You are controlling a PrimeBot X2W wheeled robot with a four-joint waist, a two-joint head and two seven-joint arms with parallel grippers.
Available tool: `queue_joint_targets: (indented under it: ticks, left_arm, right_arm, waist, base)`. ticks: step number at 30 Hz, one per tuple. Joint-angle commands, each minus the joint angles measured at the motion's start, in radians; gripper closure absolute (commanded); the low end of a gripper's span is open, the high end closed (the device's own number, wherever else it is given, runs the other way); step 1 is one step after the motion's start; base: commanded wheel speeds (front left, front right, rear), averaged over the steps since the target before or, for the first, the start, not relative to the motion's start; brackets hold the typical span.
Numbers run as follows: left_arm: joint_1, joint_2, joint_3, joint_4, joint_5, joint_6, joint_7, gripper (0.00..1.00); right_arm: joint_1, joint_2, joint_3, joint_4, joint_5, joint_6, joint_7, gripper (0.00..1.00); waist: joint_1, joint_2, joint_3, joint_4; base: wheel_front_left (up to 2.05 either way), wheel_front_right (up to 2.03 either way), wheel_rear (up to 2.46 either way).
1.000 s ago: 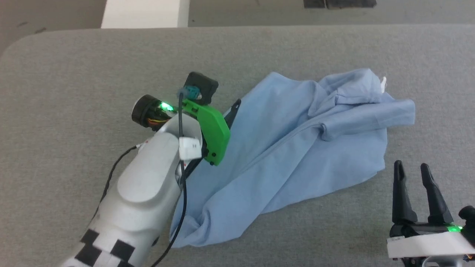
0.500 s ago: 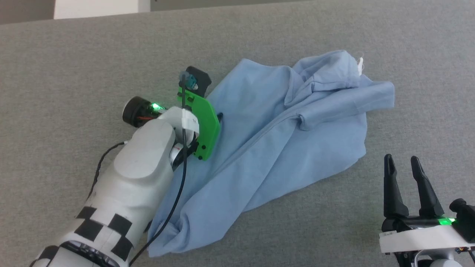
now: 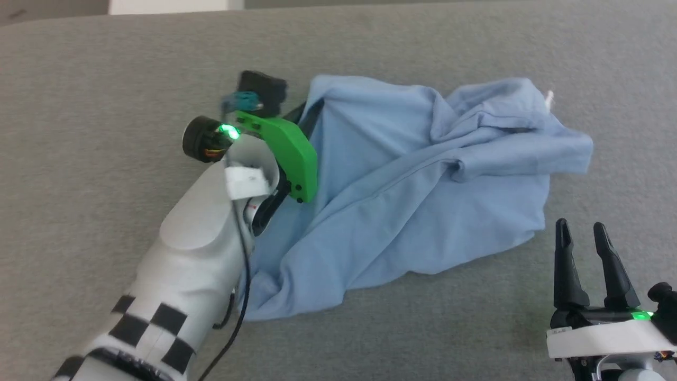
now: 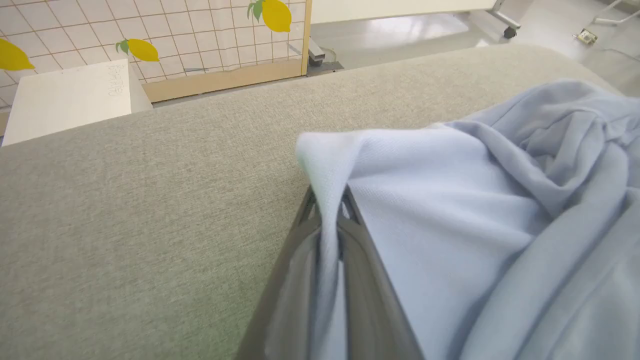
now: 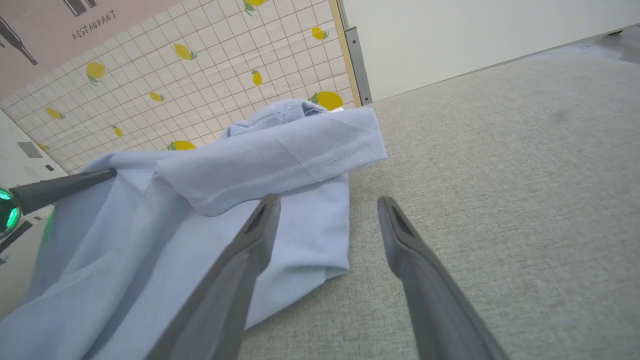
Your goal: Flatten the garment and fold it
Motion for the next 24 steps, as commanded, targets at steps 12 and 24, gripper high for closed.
queue_joint_targets:
  ticks: [12,24]
  left_arm:
    - [0.729,0.154,0.281,-0.578,-0.206,0.333,-0.161,1.00]
    - [1.036,0.116,0.298,-0.764,-0.277,0.414,-0.174,0.00]
  right_arm:
    - [0.046,0.001,-0.007,0.016,0.027,-0.001,0.005,0.00]
    - [0.047,0.001,-0.001,0.049,0.027,-0.001,0.007,0.00]
  waist:
    - [-0.0001,-0.0001,-0.123,0.135]
    - [-0.0001,-0.0001,-0.165,0.182]
  base:
    - [0.00,0.00,0.00]
    - [0.00,0.00,0.00]
